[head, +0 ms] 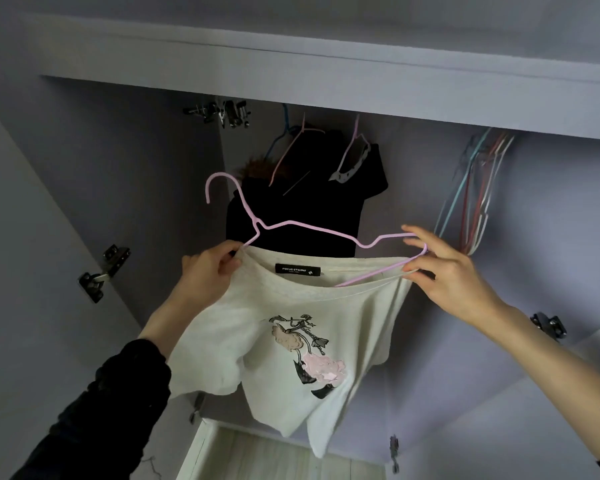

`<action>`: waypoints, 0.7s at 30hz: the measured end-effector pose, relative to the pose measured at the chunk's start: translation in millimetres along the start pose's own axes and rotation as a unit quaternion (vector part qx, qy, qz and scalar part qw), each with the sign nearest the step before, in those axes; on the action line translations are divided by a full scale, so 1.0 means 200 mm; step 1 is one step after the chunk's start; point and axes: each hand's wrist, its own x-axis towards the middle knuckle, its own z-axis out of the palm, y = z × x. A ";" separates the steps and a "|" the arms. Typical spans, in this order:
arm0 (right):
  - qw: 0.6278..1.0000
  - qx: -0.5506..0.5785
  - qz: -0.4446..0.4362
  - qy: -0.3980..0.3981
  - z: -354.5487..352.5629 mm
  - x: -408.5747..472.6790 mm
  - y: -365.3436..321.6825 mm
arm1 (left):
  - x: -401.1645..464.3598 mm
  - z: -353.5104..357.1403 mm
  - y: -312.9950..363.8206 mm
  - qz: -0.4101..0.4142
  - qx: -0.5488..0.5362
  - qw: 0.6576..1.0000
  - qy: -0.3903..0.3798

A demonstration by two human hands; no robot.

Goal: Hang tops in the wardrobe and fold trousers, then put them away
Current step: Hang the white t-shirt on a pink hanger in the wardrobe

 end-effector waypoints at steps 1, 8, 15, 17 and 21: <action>1.000 0.007 -0.001 -0.002 0.00 0.00 0.00 | 0.01 -0.01 0.01 -0.001 -0.017 1.000 0.008; 0.998 0.056 -0.010 -0.033 0.08 -0.03 0.02 | 0.03 -0.07 -0.01 0.030 -0.030 0.997 0.066; 0.969 0.006 0.128 -0.210 0.06 -0.10 0.14 | -0.02 0.01 -0.06 0.045 0.120 0.987 0.094; 0.964 -0.008 0.136 -0.228 0.05 -0.09 0.14 | -0.06 0.03 -0.08 0.066 0.139 0.984 0.087; 0.960 -0.059 0.109 -0.250 -0.01 -0.07 0.09 | -0.07 0.02 -0.09 0.114 0.201 0.971 0.061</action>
